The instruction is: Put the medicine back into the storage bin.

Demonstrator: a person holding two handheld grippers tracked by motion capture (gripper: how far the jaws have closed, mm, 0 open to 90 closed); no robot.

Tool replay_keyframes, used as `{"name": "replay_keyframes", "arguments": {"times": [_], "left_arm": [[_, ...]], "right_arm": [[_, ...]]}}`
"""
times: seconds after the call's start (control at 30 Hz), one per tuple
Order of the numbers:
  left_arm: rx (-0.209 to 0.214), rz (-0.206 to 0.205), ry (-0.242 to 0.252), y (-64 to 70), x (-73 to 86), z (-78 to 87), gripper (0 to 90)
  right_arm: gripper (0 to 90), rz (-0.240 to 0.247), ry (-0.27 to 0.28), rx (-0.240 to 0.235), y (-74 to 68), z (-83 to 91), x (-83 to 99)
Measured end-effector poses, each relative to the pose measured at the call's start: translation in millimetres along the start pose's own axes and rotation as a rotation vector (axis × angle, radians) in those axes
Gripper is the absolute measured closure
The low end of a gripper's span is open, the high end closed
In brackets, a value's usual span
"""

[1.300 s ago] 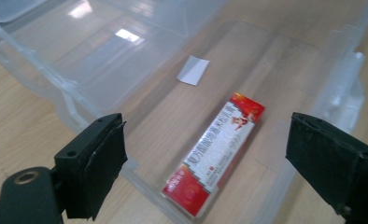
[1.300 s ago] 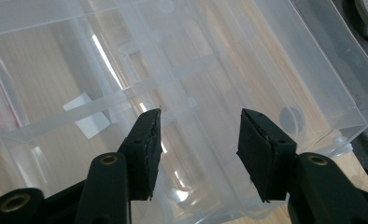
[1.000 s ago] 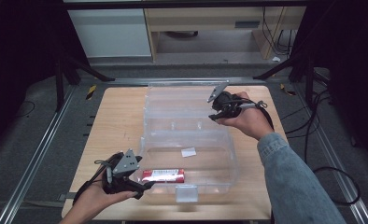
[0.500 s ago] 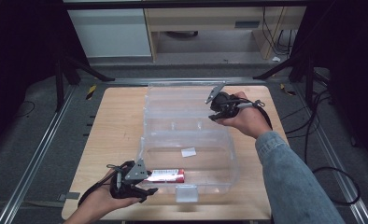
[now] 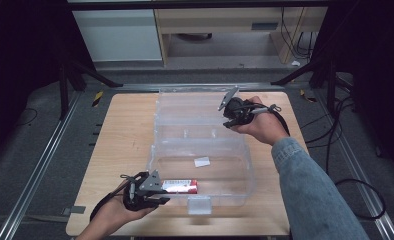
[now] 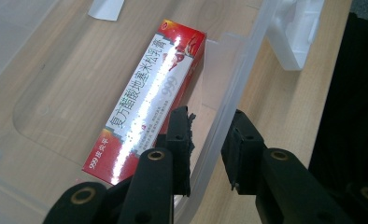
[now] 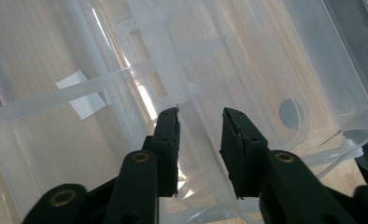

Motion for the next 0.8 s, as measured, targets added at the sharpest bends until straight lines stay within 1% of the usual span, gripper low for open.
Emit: {"name": "replay_keyframes", "arguments": {"times": [0.07, 0.17, 0.37, 0.43, 0.47, 0.53, 0.6, 0.67, 0.8], "left_arm": [[-0.001, 0.001, 0.004, -1.9, -1.7, -0.9, 73.1], [0.009, -0.004, 0.013, -4.6, -4.4, -2.9, 74.0], [0.010, -0.026, 0.021, -9.4, -11.4, -7.1, 75.3], [0.009, -0.024, 0.030, -11.5, -13.2, -8.4, 75.4], [0.010, -0.023, 0.034, -12.2, -14.0, -9.2, 75.4], [0.008, -0.021, 0.039, -13.6, -15.6, -10.2, 75.4], [0.009, -0.021, 0.039, -14.4, -17.2, -11.0, 75.5], [0.010, -0.030, 0.034, -15.1, -19.2, -11.8, 75.9], [0.013, -0.025, 0.031, -15.6, -21.6, -12.4, 76.2]], "right_arm": [[69.4, 0.000, -0.004, 0.004, 1.7, -1.1, 0.3], [69.5, -0.006, -0.007, 0.007, 5.2, -2.8, -0.3], [69.5, -0.002, -0.015, 0.027, 11.2, -5.4, -1.9], [69.2, -0.005, -0.020, 0.033, 14.3, -6.2, -1.6], [69.1, -0.014, -0.020, 0.034, 16.8, -7.2, -1.3], [69.1, -0.014, -0.022, 0.035, 17.8, -7.3, -1.4], [69.0, -0.019, -0.029, 0.036, 19.7, -7.9, -1.8], [69.0, -0.015, -0.034, 0.039, 21.3, -8.6, -2.7], [70.6, -0.008, -0.052, 0.040, 22.5, -9.5, -5.6]]}}
Point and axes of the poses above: each handheld gripper's, and its own axes: z roughly backward along the jaws, x roughly out of its underside, y roughly to its right, the point moved 2 cm from there along -z, roughly forward along the jaws, and after that the axes turned 3 degrees about -y, right-handed, at the moved point
